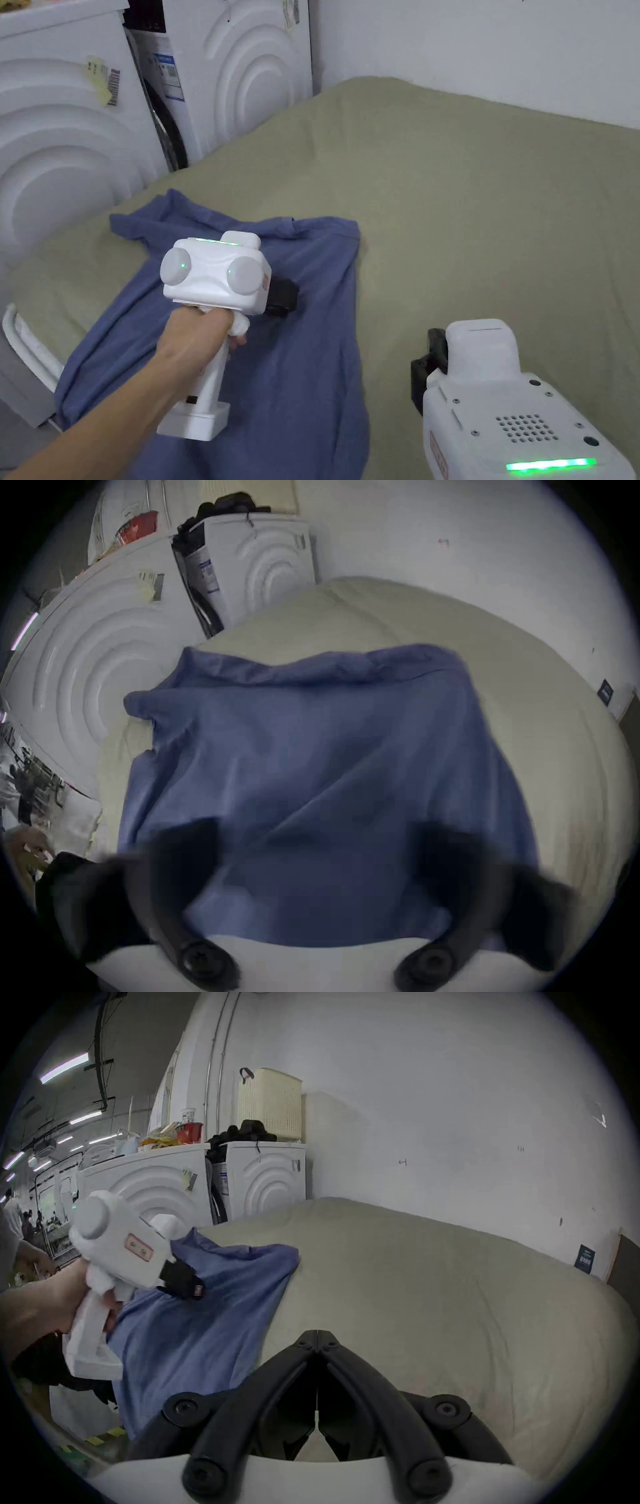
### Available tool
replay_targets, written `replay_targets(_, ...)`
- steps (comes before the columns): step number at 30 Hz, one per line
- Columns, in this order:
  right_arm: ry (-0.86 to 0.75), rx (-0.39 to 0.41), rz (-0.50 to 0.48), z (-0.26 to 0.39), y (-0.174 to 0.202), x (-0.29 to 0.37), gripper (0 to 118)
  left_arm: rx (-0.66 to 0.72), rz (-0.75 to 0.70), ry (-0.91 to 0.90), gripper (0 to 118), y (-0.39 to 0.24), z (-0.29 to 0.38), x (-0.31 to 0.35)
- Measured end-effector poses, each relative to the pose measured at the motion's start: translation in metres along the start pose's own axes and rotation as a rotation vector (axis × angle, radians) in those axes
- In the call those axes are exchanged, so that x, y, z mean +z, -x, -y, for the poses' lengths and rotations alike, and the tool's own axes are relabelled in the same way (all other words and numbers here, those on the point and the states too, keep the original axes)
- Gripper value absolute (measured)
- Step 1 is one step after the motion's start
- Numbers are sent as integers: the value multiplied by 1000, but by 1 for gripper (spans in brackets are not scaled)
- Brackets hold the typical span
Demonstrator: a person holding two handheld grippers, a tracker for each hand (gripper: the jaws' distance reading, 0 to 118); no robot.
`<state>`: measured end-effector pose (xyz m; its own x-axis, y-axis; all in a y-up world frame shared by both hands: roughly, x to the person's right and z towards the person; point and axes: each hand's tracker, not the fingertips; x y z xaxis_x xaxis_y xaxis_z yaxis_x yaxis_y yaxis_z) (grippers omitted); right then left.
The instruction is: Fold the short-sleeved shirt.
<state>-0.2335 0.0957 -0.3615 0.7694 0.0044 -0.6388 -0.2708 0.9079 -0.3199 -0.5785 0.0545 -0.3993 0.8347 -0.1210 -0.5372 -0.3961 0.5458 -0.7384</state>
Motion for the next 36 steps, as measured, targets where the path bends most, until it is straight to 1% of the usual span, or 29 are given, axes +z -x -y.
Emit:
replay_targets(1,4,6,1,2,-1,0,0,-12,-7,-22,116,-8,7,6)
replay_targets(2,8,8,3,4,-1,0,0,-27,37,21,116,-8,8,0)
replay_targets(4,20,7,3,5,-2,1,0,58,60,56,115,0,4,-9)
replay_targets(5,23,5,4,6,-3,2,0,76,94,84,115,-12,12,46)
replay_targets(8,22,3,12,6,-9,13,0,21,93,82,114,-20,16,73)
replay_targets(9,22,5,17,6,-12,17,0,15,92,74,109,-12,7,44)
replay_targets(10,22,6,24,6,-16,22,0,5,95,51,95,-15,7,54)
replay_targets(11,21,3,34,6,-20,25,0,-7,67,24,73,-19,7,64)
replay_targets(12,22,-7,43,5,-26,30,0,-32,34,17,34,-22,7,72)
replay_targets(13,22,-28,51,4,-32,36,0,-32,45,14,2,-16,4,63)
replay_targets(15,16,-54,64,3,-45,51,0,-34,46,12,2,-18,3,76)
replay_targets(17,2,-60,91,2,-59,68,0,-41,60,-38,2,-30,5,97)
replay_targets(19,-17,-61,137,1,-75,87,0,-51,144,-55,2,-47,-2,123)
replay_targets(21,-17,-83,170,0,-92,106,0,-88,184,-85,2,-75,-7,146)
replay_targets(23,-39,-99,209,1,-113,130,0,-160,212,-124,2,-113,-11,173)
replay_targets(24,-49,-97,245,2,-121,141,0,-190,238,-145,2,-130,-11,186)
replay_targets(31,-77,-140,438,20,-191,228,0,-355,476,-258,2,-273,-2,279)
replay_targets(34,-76,-172,518,33,-219,263,0,-410,600,-273,2,-336,10,310)
replay_targets(36,-73,-182,570,43,-235,282,0,-473,665,-279,2,-383,22,329)
